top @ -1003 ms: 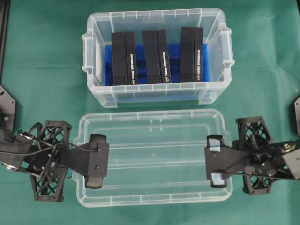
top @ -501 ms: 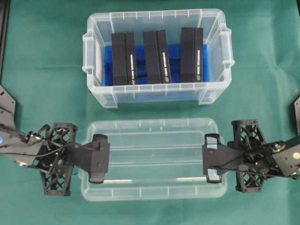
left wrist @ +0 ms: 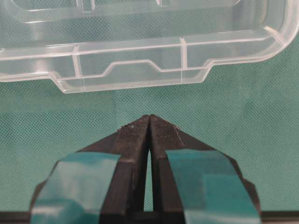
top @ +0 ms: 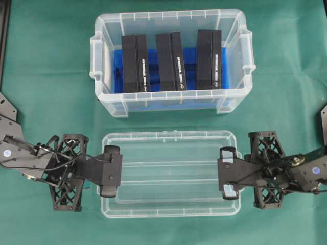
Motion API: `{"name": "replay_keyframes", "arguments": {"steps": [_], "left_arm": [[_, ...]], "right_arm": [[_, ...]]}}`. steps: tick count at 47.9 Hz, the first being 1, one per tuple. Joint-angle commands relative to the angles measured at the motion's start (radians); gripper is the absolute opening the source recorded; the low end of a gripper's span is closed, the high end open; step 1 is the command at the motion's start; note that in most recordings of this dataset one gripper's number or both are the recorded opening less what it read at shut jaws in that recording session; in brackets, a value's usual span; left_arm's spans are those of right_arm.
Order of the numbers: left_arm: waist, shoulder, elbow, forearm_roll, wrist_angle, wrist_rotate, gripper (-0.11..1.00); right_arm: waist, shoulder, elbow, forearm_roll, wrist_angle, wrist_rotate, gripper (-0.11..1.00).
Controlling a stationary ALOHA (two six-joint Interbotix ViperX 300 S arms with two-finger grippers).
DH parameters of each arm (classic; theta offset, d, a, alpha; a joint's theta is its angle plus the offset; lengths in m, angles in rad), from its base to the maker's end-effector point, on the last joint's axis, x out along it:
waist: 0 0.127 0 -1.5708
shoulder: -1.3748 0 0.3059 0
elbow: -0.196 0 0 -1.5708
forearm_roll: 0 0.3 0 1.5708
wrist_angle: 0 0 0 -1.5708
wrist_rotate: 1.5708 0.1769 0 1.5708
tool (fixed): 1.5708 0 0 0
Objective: Clamp the lid of the box with both arms, then lift and open it.
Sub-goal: 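Lower the lid onto the table in front of the box, then open both grippers and pull them outward away from the lid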
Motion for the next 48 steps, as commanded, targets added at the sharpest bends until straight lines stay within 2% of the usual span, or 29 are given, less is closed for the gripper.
{"name": "replay_keyframes", "arguments": {"steps": [1, 14, 23, 38, 48], "left_arm": [[0.002, -0.009, -0.009, 0.002, -0.005, 0.002, 0.01], [-0.002, -0.015, -0.003, -0.002, -0.003, 0.002, 0.01], [-0.035, -0.049, 0.044, -0.009, 0.003, -0.009, 0.01], [-0.080, -0.133, 0.137, -0.009, 0.012, -0.074, 0.01], [-0.080, -0.138, 0.137, -0.003, 0.008, -0.074, 0.01]], "right_arm": [[0.000, -0.009, -0.011, -0.003, -0.005, 0.002, 0.00], [0.003, -0.014, -0.005, 0.000, 0.000, 0.002, 0.00], [0.023, -0.060, 0.046, 0.011, 0.008, 0.006, 0.00], [0.078, -0.187, 0.141, 0.015, 0.058, 0.091, 0.00], [0.078, -0.195, 0.144, 0.002, 0.058, 0.094, 0.00]]}}
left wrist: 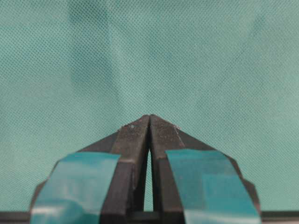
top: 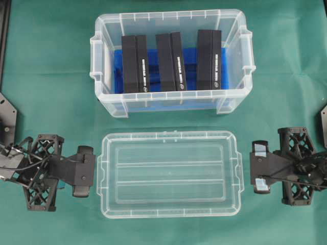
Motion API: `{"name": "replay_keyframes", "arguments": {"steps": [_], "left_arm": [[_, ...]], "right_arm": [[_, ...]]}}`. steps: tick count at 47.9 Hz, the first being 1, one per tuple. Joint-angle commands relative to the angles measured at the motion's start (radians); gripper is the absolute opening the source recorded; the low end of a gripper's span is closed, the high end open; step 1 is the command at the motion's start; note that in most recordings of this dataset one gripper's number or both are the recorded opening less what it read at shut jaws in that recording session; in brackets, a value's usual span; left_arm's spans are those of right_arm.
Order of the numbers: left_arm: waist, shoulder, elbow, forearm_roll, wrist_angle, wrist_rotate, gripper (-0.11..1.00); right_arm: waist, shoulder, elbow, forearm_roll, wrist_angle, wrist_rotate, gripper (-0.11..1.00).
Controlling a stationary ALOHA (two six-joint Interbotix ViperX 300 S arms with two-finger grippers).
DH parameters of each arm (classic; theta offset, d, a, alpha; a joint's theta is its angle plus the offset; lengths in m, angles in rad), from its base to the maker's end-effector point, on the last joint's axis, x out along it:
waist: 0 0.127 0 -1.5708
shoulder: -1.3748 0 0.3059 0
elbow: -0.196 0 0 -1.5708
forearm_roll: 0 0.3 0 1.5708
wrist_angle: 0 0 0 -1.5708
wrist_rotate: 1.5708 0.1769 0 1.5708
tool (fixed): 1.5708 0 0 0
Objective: Clamp the lid of the box with both arms, then lift and open it.
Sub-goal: 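Open both grippers and pull them outward away from the lid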
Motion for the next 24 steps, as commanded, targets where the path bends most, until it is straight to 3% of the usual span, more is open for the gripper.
{"name": "replay_keyframes", "arguments": {"steps": [1, 15, 24], "left_arm": [[-0.005, -0.015, -0.012, 0.003, -0.005, 0.000, 0.01], [-0.005, -0.055, -0.061, 0.003, 0.023, 0.006, 0.01], [-0.005, -0.118, -0.178, 0.006, 0.184, 0.008, 0.01]], "right_arm": [[0.003, -0.014, -0.012, -0.006, 0.000, 0.002, 0.00], [0.005, -0.041, -0.074, -0.008, 0.034, 0.000, 0.00], [0.017, -0.098, -0.178, -0.005, 0.152, -0.008, 0.00]]}}
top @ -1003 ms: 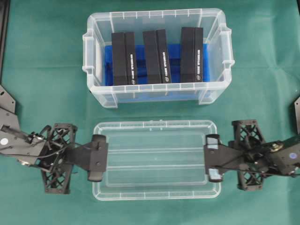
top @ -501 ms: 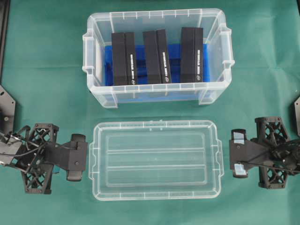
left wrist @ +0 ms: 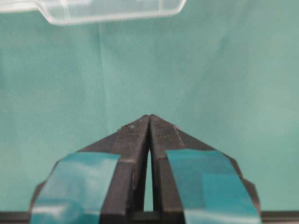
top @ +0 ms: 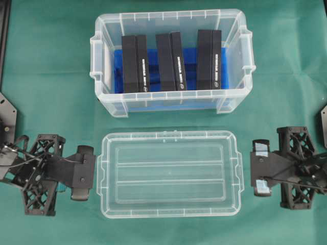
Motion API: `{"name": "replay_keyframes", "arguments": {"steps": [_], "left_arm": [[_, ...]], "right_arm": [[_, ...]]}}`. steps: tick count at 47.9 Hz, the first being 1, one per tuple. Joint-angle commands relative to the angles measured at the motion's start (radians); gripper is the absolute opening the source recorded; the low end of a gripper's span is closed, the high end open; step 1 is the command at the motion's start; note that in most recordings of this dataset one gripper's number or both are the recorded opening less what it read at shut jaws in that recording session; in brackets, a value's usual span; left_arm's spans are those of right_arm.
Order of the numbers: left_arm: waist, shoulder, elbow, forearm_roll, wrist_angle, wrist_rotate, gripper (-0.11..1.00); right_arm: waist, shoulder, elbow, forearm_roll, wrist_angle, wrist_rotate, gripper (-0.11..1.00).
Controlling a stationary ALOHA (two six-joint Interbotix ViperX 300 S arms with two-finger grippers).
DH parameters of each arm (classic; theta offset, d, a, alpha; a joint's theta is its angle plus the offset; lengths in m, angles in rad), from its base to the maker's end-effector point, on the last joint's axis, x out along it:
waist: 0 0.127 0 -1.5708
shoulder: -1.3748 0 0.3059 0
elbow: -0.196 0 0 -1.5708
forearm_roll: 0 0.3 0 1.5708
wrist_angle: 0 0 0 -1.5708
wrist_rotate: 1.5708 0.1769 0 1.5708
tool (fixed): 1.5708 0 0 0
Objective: Clamp the lid of the box with both arms, then lift and open it.
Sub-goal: 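Open both grippers and pull them outward away from the lid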
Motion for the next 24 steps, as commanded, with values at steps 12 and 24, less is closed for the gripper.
{"name": "replay_keyframes", "arguments": {"steps": [12, 24], "left_arm": [[-0.025, -0.153, -0.244, 0.008, 0.310, 0.002, 0.01], [-0.064, -0.149, -0.413, 0.008, 0.469, -0.002, 0.01]], "right_arm": [[0.021, -0.126, -0.222, 0.002, 0.190, 0.000, 0.00], [0.069, -0.132, -0.400, 0.003, 0.328, -0.002, 0.00]]}}
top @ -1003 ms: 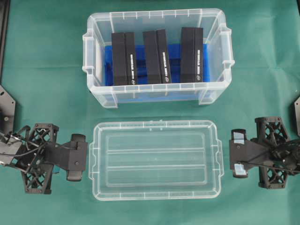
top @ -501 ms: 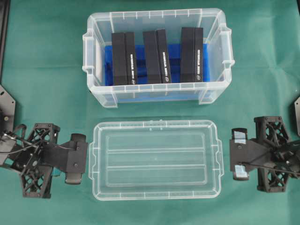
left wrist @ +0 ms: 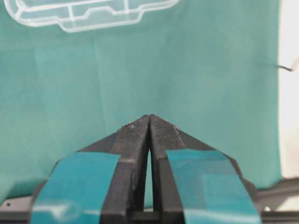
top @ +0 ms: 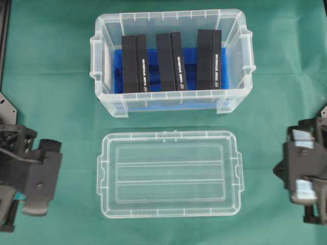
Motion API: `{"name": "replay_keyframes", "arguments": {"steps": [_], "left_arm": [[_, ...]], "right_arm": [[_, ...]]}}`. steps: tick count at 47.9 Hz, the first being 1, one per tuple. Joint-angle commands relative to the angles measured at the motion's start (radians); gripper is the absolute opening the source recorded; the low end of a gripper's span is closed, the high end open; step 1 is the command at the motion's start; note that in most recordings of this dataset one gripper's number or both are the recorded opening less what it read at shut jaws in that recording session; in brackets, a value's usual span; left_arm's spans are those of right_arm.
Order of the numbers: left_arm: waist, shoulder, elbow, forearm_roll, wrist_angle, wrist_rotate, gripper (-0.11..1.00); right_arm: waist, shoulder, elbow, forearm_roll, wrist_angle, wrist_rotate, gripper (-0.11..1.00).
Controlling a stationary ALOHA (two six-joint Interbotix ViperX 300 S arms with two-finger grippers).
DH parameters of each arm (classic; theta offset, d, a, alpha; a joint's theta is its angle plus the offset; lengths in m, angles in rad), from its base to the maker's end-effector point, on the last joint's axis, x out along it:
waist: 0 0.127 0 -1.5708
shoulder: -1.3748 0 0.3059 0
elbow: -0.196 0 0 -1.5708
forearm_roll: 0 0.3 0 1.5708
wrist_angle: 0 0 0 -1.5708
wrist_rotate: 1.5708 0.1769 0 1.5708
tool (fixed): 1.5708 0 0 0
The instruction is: Clamp the lid of the box with both arms, then lift and open it.
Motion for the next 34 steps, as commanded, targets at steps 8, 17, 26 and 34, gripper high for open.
{"name": "replay_keyframes", "arguments": {"steps": [8, 17, 26, 34], "left_arm": [[-0.008, 0.025, -0.086, 0.006, 0.038, 0.003, 0.01], [-0.008, 0.021, -0.127, 0.000, 0.011, -0.009, 0.01], [0.046, 0.011, -0.218, 0.021, 0.002, 0.000, 0.01], [0.114, 0.005, -0.267, 0.055, -0.032, 0.048, 0.01]], "right_arm": [[0.020, 0.002, -0.092, -0.002, 0.058, -0.003, 0.00], [0.020, -0.002, -0.117, -0.006, 0.046, -0.021, 0.00], [0.014, -0.008, -0.195, -0.097, 0.041, -0.054, 0.00], [0.009, -0.023, -0.265, -0.262, 0.014, -0.069, 0.00]]}}
